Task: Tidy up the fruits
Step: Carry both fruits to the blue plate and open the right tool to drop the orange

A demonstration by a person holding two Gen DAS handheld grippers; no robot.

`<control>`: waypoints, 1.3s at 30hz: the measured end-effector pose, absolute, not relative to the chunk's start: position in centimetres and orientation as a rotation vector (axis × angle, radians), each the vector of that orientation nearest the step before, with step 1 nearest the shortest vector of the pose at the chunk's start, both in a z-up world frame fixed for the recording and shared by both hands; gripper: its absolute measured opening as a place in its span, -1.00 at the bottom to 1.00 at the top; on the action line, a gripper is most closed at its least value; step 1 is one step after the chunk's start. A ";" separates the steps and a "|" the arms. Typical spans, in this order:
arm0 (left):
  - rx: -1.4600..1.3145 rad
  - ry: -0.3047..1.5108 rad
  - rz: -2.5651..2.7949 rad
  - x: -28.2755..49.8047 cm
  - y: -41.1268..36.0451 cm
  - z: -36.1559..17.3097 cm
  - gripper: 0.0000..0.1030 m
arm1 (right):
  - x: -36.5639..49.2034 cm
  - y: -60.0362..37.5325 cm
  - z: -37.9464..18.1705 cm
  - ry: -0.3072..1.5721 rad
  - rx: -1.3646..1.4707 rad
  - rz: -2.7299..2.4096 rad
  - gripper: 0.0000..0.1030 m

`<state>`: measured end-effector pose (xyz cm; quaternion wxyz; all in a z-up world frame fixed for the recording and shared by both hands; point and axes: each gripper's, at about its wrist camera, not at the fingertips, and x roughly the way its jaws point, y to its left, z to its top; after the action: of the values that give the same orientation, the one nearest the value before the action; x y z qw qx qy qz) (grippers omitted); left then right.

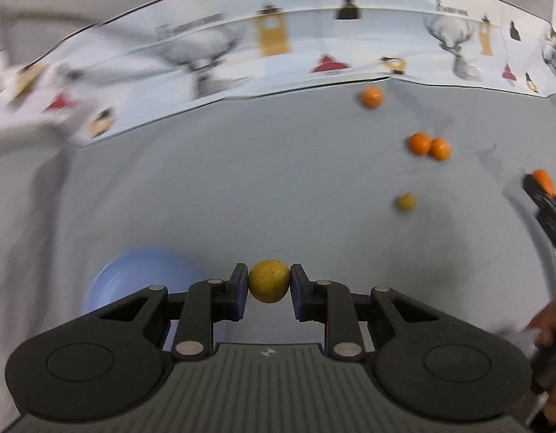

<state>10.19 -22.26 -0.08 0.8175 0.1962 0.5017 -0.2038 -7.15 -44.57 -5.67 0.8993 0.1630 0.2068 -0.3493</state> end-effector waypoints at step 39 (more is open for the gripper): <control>0.052 0.922 -0.347 -5.0 5.3 3.4 -0.47 | -16.0 -12.0 4.7 0.575 0.021 -0.073 -0.27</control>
<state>-4.95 5.27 3.44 0.8808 0.0249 0.4425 -0.1666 -16.00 -12.02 4.70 0.9583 0.0103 0.2833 -0.0360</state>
